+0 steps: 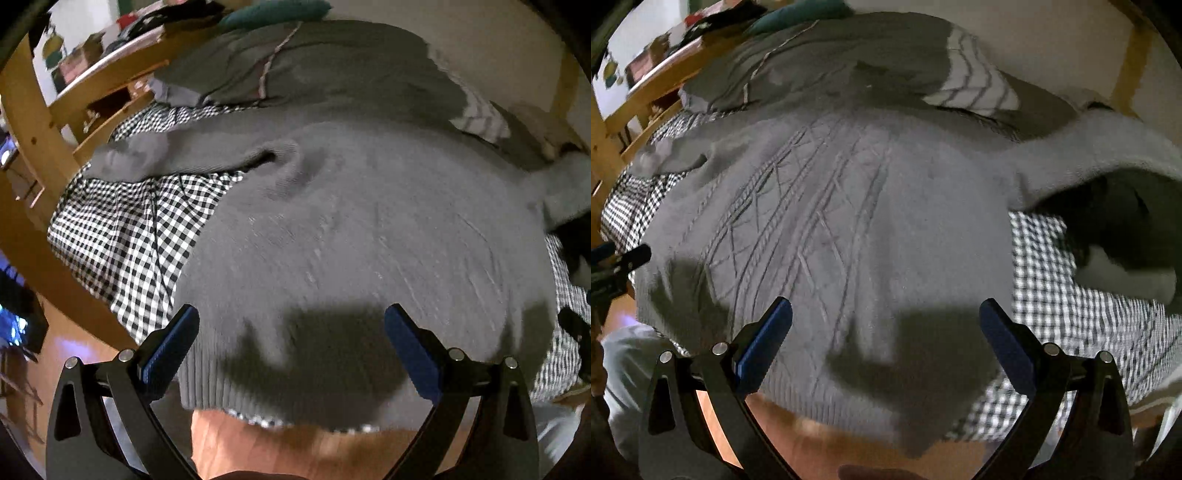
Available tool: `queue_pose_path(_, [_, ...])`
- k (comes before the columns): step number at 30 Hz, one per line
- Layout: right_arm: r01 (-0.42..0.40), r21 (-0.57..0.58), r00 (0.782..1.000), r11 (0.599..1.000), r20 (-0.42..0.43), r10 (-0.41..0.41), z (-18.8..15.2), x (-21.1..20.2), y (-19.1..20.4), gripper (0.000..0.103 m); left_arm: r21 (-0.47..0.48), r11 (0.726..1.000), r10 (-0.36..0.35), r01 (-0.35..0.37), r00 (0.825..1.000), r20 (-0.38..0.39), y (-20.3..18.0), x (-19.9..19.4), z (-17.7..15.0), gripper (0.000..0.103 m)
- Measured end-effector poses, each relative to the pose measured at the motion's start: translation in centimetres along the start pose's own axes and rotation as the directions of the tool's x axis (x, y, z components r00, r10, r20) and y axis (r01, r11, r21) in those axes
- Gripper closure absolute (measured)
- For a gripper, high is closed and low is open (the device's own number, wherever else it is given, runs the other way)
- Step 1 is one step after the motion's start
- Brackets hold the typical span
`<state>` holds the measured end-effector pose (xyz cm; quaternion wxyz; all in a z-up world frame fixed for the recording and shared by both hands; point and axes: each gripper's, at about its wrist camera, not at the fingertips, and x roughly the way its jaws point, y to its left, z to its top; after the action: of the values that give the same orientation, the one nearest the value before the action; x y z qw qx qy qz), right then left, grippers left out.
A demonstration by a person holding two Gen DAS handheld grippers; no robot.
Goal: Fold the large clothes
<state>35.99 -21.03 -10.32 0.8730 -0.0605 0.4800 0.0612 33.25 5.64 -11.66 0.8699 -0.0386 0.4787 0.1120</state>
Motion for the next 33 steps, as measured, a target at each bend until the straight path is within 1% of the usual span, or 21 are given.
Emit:
queue_pose_path(3, [-0.012, -0.044, 1.0, 0.999, -0.007, 0.012, 1.6, 1.5, 1.0, 0.003, -0.039, 0.999, 0.015, -0.015, 1.0, -0.006, 1.1, 2.2, 1.8, 0.004])
queue_pose_path(5, [-0.024, -0.086, 1.0, 0.996, -0.012, 0.023, 3.0, 2.7, 2.3, 0.003, -0.061, 0.996, 0.071, -0.07, 0.997, 0.005, 2.2, 3.9, 3.4, 0.004])
queue_pose_path(6, [-0.025, -0.103, 1.0, 0.994, -0.01, 0.024, 3.8, 3.2, 3.0, 0.003, -0.078, 0.994, 0.079, -0.078, 0.997, 0.005, 2.8, 4.7, 4.2, 0.004])
queue_pose_path(9, [-0.051, -0.152, 0.999, 0.987, -0.007, 0.051, 5.8, 4.4, 4.8, 0.003, -0.166, 0.984, 0.061, -0.064, 0.998, -0.018, 5.5, 7.6, 7.2, 0.004])
queue_pose_path(10, [-0.057, -0.169, 0.998, 0.984, -0.001, 0.058, 6.4, 4.7, 5.4, 0.003, -0.201, 0.978, 0.057, -0.06, 0.998, -0.021, 6.5, 8.5, 8.2, 0.004])
queue_pose_path(12, [-0.06, -0.226, 0.997, 0.972, 0.029, 0.068, 8.0, 5.5, 7.1, 0.003, -0.281, 0.955, 0.096, -0.097, 0.995, -0.017, 8.9, 10.1, 10.1, 0.004])
queue_pose_path(13, [-0.049, -0.258, 0.996, 0.965, 0.054, 0.065, 8.5, 5.7, 7.8, 0.003, -0.322, 0.94, 0.109, -0.11, 0.994, -0.019, 10.1, 10.9, 10.9, 0.004])
queue_pose_path(14, [-0.025, -0.314, 0.994, 0.949, 0.096, 0.058, 9.1, 6.1, 9.1, 0.003, -0.378, 0.92, 0.107, -0.106, 0.994, -0.019, 11.8, 11.9, 12.0, 0.004])
queue_pose_path(15, [0.001, -0.37, 0.99, 0.929, 0.132, 0.051, 9.6, 6.5, 10.5, 0.003, -0.417, 0.903, 0.103, -0.104, 0.994, -0.025, 13.1, 12.7, 12.6, 0.004])
queue_pose_path(16, [0.005, -0.406, 0.987, 0.914, 0.148, 0.061, 10.1, 7.0, 11.4, 0.003, -0.459, 0.884, 0.088, -0.093, 0.996, -0.032, 14.4, 13.6, 13.4, 0.004])
queue_pose_path(18, [-0.031, -0.487, 0.978, 0.873, 0.164, 0.126, 11.2, 8.1, 14.1, 0.003, -0.523, 0.849, 0.059, -0.072, 0.997, -0.04, 16.8, 15.3, 14.5, 0.004])
queue_pose_path(20, [-0.064, -0.56, 0.966, 0.826, 0.173, 0.192, 12.3, 9.1, 16.5, 0.003, -0.565, 0.822, 0.056, -0.074, 0.997, -0.049, 18.8, 16.6, 15.3, 0.004])
queue_pose_path(21, [-0.064, -0.605, 0.956, 0.793, 0.19, 0.223, 12.8, 9.5, 18.1, 0.003, -0.578, 0.812, 0.059, -0.076, 0.997, -0.048, 19.7, 17.1, 15.6, 0.004])
queue_pose_path(22, [-0.054, -0.637, 0.95, 0.769, 0.204, 0.236, 13.1, 9.7, 19.3, 0.003, -0.59, 0.804, 0.055, -0.072, 0.997, -0.046, 20.5, 17.6, 15.9, 0.004])
queue_pose_path(23, [-0.038, -0.682, 0.942, 0.73, 0.219, 0.254, 13.7, 10.1, 21.3, 0.003, -0.606, 0.794, 0.042, -0.059, 0.998, -0.042, 21.6, 18.4, 16.2, 0.004])
queue_pose_path(26, [-0.051, -0.763, 0.923, 0.644, 0.211, 0.323, 14.7, 10.8, 25.4, 0.003, -0.628, 0.778, 0.002, -0.025, 0.999, -0.038, 23.7, 20.3, 17.0, 0.005])
queue_pose_path(27, [-0.057, -0.784, 0.917, 0.618, 0.203, 0.343, 15.1, 11.0, 26.8, 0.003, -0.633, 0.774, 0.005, -0.02, 1.0, -0.025, 24.0, 20.4, 17.1, 0.005])
queue_pose_path(28, [-0.061, -0.815, 0.908, 0.576, 0.194, 0.371, 15.2, 11.3, 28.8, 0.003, -0.641, 0.767, 0.007, -0.012, 1.0, -0.011, 24.3, 20.2, 17.1, 0.005])
queue_pose_path(30, [-0.032, -0.861, 0.901, 0.508, 0.195, 0.387, 15.4, 12.2, 32.1, 0.003, -0.665, 0.746, -0.009, 0.025, 1.0, 0.028, 25.7, 20.3, 17.7, 0.005])
queue_pose_path(31, [-0.018, -0.873, 0.9, 0.487, 0.198, 0.388, 15.4, 12.7, 33.4, 0.003, -0.678, 0.734, -0.017, 0.04, 0.999, 0.041, 26.4, 20.5, 17.8, 0.005])
queue_pose_path(33, [-0.002, -0.892, 0.898, 0.453, 0.197, 0.393, 15.5, 13.6, 35.3, 0.003, -0.731, 0.676, -0.058, 0.09, 0.996, 0.069, 28.2, 20.9, 17.5, 0.005])
